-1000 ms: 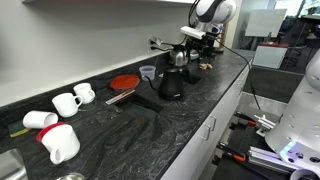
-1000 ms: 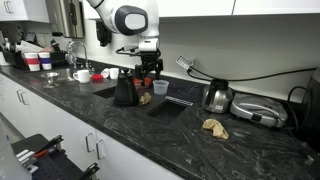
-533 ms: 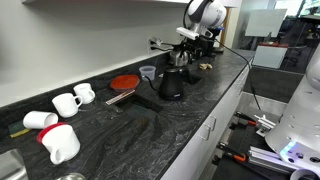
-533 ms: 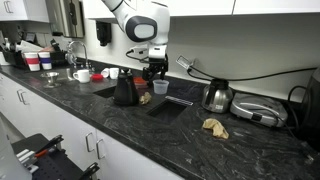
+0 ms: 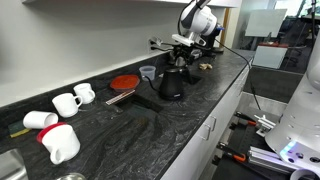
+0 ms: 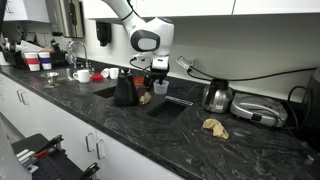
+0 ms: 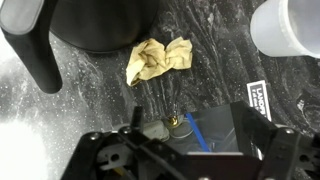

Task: Put the three brown papers on the left side of the counter in the left trash chute

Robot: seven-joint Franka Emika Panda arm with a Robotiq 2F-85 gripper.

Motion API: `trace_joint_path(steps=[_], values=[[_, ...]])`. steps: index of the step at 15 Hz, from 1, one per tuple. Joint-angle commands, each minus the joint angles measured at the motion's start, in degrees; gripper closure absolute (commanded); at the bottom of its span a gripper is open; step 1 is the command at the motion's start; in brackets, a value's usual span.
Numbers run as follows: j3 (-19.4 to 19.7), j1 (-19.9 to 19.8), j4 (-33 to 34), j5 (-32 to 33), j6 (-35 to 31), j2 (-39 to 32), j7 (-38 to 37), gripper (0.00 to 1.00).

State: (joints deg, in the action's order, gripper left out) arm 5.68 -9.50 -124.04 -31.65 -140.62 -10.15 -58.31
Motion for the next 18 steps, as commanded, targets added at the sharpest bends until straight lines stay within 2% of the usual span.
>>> trace_joint_path(steps=[1,8,13,18], values=[[0.18,-0.06,1.73,-2.42,2.67,-2.21,3.82,0.0],[-0.56,0.94,1.97,-3.03,6.12,-3.98,7.69,0.0],[-0.79,3.09,2.95,-1.43,3.53,-5.63,7.43,0.0],[-1.14,4.68,4.75,-0.93,3.74,-7.59,7.63,0.0]])
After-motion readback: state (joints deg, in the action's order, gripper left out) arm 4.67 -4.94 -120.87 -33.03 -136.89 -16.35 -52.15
